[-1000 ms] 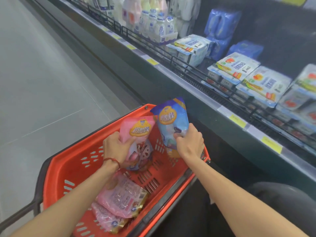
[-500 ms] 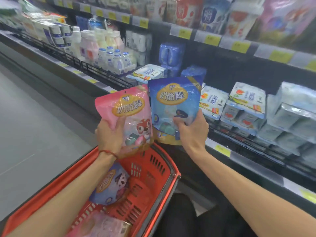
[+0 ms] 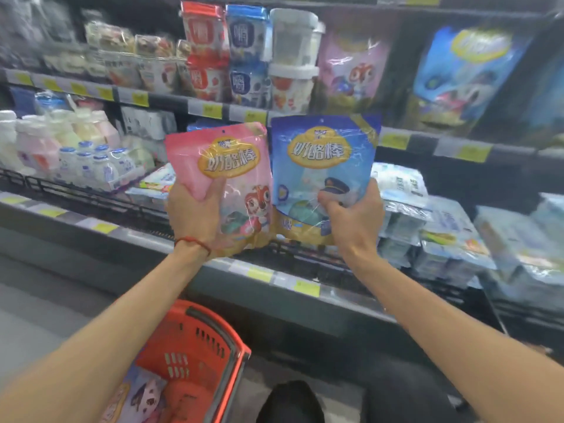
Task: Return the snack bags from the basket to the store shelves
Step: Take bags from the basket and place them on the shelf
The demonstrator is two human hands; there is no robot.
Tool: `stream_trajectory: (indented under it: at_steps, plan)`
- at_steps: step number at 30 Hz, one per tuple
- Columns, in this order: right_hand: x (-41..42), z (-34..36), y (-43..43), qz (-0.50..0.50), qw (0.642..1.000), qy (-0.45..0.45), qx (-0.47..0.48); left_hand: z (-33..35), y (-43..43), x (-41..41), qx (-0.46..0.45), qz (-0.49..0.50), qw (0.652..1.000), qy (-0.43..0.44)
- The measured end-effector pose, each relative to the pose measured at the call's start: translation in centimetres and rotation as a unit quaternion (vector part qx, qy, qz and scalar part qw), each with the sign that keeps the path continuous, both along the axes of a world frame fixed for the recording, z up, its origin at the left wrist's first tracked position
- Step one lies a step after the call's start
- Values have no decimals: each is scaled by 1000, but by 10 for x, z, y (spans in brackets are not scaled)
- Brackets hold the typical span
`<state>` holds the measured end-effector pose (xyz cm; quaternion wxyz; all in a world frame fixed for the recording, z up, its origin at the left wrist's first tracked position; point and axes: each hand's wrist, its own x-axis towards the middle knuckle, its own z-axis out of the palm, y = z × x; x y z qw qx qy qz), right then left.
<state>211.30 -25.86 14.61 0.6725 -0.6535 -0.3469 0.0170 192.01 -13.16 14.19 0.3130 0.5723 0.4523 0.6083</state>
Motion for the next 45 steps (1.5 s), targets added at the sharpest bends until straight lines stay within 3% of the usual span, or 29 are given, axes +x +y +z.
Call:
stream_trajectory:
  at_steps: [12, 19, 24, 29, 36, 45]
  plan:
    - [154, 102, 2, -63, 981, 76, 168, 105, 18, 149, 74, -71, 990, -100]
    - [231, 135, 12, -98, 973, 72, 197, 146, 36, 233, 75, -121, 981, -132]
    - [266, 139, 24, -120, 981, 37, 149, 159, 48, 286, 78, -105, 986, -108]
    - [284, 129, 36, -176, 977, -54, 102, 165, 60, 316, 103, -87, 987, -85]
    - [293, 121, 38, -216, 970, -62, 92, 170, 76, 337, 123, -13, 992, -13]
    - [294, 128, 40, -299, 951, -74, 23, 166, 74, 345, 147, -33, 986, -66]
